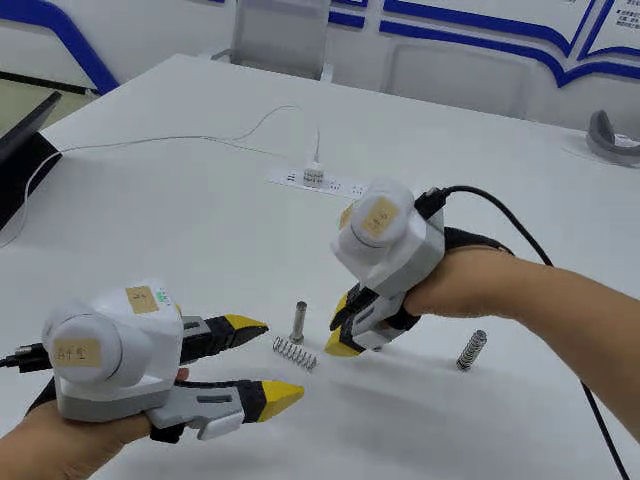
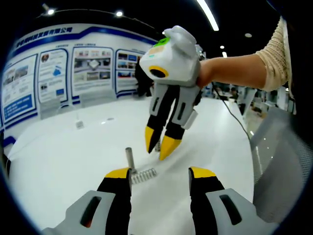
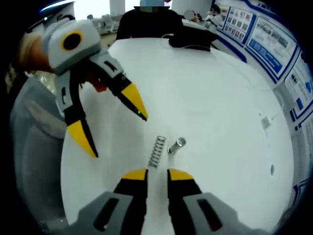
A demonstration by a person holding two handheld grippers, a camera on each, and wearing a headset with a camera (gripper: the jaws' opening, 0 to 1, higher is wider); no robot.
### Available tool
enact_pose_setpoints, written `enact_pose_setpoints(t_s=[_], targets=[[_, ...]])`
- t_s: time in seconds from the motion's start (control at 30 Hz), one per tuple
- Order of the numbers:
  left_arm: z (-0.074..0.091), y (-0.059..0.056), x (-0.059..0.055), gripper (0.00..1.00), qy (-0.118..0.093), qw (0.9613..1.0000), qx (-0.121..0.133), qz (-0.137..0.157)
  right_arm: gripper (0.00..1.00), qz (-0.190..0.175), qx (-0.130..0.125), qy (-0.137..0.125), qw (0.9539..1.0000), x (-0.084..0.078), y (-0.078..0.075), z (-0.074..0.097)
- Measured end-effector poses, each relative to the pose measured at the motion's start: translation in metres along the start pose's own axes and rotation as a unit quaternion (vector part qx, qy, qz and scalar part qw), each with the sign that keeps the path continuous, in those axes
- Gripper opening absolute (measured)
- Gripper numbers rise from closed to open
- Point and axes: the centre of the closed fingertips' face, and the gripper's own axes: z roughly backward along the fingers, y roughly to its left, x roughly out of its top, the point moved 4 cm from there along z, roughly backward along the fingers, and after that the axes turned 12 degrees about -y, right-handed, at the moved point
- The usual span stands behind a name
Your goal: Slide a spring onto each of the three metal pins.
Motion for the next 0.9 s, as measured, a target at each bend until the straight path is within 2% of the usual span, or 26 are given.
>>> enact_pose_setpoints(t_s=[0.1,0.23,0.5,0.6,0.77,0.9], targets=[[0.0,0.0,-0.001,0.48,0.001,1.0,0.001,0.0,0.16,-0.021,-0.005,-0.01,0.9997,0.001,0.002,-0.008],[0.0,0.0,-0.001,0.48,0.001,1.0,0.0,0.0,0.16,-0.036,-0.019,-0.011,0.9991,-0.003,0.001,-0.019],[0.0,0.001,-0.002,0.47,0.002,1.0,0.001,0.001,0.16,-0.066,-0.024,-0.006,0.9975,-0.012,0.001,-0.033],[0.0,0.002,-0.002,0.47,0.003,1.0,0.001,0.001,0.14,-0.081,-0.024,-0.014,0.9963,-0.01,0.0,-0.034],[0.0,0.003,-0.003,0.47,0.004,1.0,0.001,0.0,0.12,-0.078,-0.021,-0.011,0.9966,-0.011,0.0,-0.035],[0.0,0.003,-0.003,0.47,0.005,1.0,0.001,-0.001,0.12,-0.061,-0.015,-0.008,0.998,-0.011,0.003,-0.033]])
